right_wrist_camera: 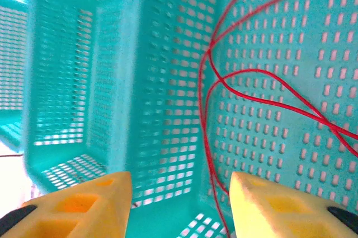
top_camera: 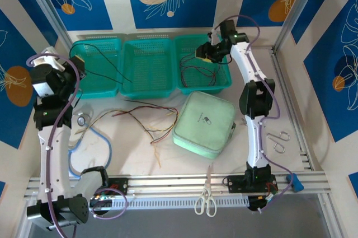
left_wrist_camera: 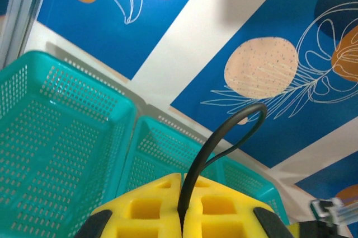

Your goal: Untangle the cables

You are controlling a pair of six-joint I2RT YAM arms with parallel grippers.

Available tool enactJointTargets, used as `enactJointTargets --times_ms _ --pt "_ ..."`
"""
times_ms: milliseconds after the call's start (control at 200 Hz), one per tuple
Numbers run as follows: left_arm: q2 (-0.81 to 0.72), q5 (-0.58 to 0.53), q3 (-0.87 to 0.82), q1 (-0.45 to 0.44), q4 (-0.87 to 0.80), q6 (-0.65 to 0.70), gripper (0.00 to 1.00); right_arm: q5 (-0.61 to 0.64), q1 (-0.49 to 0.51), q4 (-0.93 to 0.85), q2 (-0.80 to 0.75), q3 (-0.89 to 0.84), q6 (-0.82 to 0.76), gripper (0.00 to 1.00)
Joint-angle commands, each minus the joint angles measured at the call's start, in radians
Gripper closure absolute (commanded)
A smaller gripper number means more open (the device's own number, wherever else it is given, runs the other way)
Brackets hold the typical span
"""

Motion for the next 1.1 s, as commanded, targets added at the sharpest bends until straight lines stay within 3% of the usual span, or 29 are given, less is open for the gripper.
enactJointTargets --times_ms 0,195,405,725,855,1095 --pt "0.012 -0.069 0.082 -0.019 -0.034 0.083 1.00 -0.050 -0.023 0.024 -0.096 -0.087 -0.002 0.49" --pt "0.054 -0.221 0.156 -0.067 -0.057 0.233 1.00 -0.088 -0.030 0.140 -0.249 -0.271 0.023 0.48" --pt "0.139 -0.289 0.219 -0.076 -0.032 0.257 1.00 -0.123 -0.032 0.172 -0.347 -0.366 0.023 0.48" --pt "0.213 -0.660 0.161 -0.228 0.154 0.502 1.00 -0.144 -0.039 0.144 -0.404 -0.365 -0.007 0.47" --pt "0.230 -0.678 0.147 -0.233 0.252 0.581 1.00 -0.153 -0.046 0.111 -0.385 -0.306 -0.017 0.47" --pt "0.284 -0.717 0.067 -0.233 0.308 0.598 1.00 -0.173 -0.052 0.058 -0.363 -0.219 -0.026 0.47"
